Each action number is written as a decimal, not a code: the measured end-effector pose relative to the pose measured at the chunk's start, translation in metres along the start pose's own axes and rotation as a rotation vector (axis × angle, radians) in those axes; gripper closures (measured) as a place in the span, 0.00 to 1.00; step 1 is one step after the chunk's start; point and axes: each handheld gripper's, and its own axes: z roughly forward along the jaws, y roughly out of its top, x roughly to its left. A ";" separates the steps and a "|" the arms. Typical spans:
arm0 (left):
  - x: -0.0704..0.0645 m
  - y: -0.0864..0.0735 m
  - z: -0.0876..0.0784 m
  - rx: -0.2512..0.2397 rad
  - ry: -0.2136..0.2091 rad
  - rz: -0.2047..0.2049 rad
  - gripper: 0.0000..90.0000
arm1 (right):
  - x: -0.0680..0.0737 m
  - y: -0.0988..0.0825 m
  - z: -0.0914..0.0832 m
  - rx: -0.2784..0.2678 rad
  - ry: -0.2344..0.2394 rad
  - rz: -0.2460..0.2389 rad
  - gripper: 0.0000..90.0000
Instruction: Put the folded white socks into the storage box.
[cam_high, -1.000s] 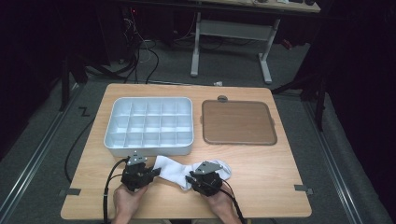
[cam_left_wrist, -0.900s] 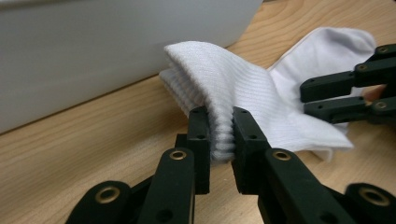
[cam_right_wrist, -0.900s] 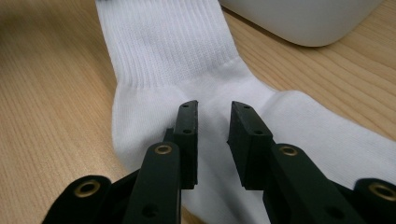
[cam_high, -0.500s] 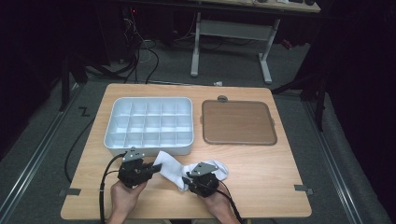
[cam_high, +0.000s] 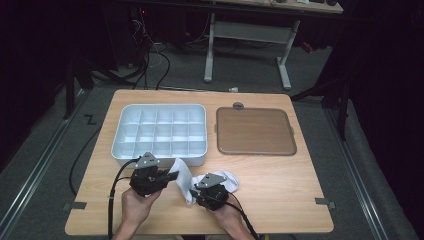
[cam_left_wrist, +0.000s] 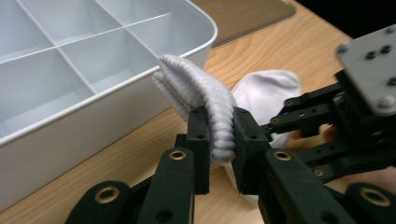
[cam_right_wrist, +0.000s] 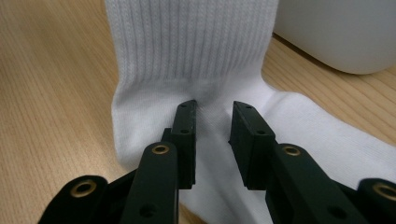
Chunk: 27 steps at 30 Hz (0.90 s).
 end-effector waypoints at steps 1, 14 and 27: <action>0.000 0.001 0.001 0.006 -0.002 0.001 0.88 | 0.000 0.000 0.001 -0.003 0.000 -0.004 0.80; -0.012 0.002 0.012 0.040 -0.017 0.038 0.88 | 0.015 0.011 0.012 0.002 0.005 -0.023 0.80; -0.014 -0.003 0.017 0.072 -0.021 0.046 0.88 | -0.003 0.011 -0.020 -0.029 -0.038 0.021 0.74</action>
